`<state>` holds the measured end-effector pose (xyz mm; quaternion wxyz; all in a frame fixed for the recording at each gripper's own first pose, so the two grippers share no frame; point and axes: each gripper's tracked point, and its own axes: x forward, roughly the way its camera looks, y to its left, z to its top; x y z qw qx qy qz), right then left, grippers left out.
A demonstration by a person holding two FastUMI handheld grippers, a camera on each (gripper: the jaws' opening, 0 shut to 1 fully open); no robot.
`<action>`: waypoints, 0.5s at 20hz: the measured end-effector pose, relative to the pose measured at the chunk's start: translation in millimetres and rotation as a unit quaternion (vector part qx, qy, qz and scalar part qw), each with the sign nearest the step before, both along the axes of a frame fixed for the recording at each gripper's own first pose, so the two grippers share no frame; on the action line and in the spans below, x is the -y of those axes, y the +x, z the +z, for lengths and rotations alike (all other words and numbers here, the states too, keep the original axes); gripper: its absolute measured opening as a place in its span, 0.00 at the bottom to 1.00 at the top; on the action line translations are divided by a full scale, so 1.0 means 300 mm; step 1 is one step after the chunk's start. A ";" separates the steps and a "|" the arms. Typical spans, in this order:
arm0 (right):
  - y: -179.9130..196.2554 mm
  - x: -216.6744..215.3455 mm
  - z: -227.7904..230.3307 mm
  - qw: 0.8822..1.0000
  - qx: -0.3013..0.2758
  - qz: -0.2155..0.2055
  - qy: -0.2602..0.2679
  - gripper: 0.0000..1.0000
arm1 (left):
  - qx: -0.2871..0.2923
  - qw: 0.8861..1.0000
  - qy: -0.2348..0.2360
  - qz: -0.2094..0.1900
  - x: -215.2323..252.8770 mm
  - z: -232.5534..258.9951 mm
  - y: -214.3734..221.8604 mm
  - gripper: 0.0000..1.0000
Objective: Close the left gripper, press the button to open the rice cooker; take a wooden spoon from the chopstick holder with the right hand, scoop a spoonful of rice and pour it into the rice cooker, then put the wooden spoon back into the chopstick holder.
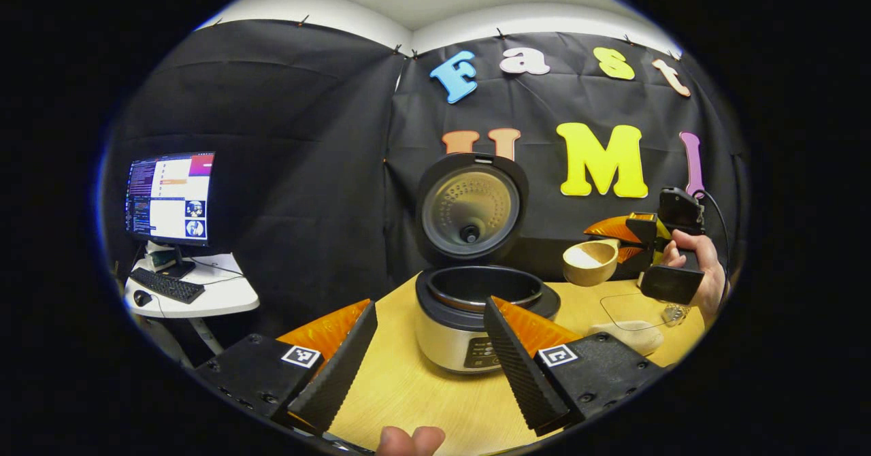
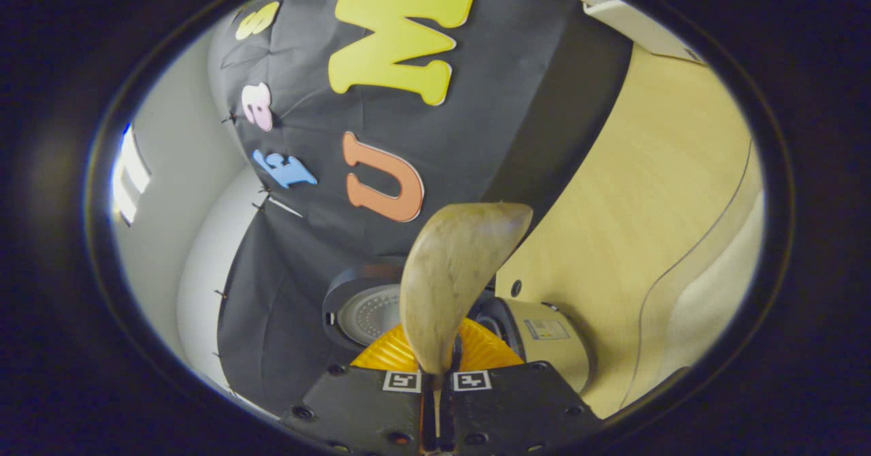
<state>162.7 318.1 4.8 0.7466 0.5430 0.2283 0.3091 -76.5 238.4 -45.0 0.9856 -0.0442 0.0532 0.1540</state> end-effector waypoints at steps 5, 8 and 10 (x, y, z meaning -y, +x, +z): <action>0.038 -0.209 0.033 0.998 0.033 0.010 -0.044 0.02 | 0.010 1.000 -0.011 0.022 -0.072 0.001 -0.030 1.00; 0.077 -0.284 0.028 0.992 0.073 -0.003 -0.102 0.02 | 0.011 0.999 -0.008 0.029 -0.102 0.002 -0.033 1.00; 0.088 -0.319 0.021 0.988 0.087 -0.007 -0.124 0.02 | 0.011 0.999 -0.010 0.031 -0.114 0.009 -0.033 1.00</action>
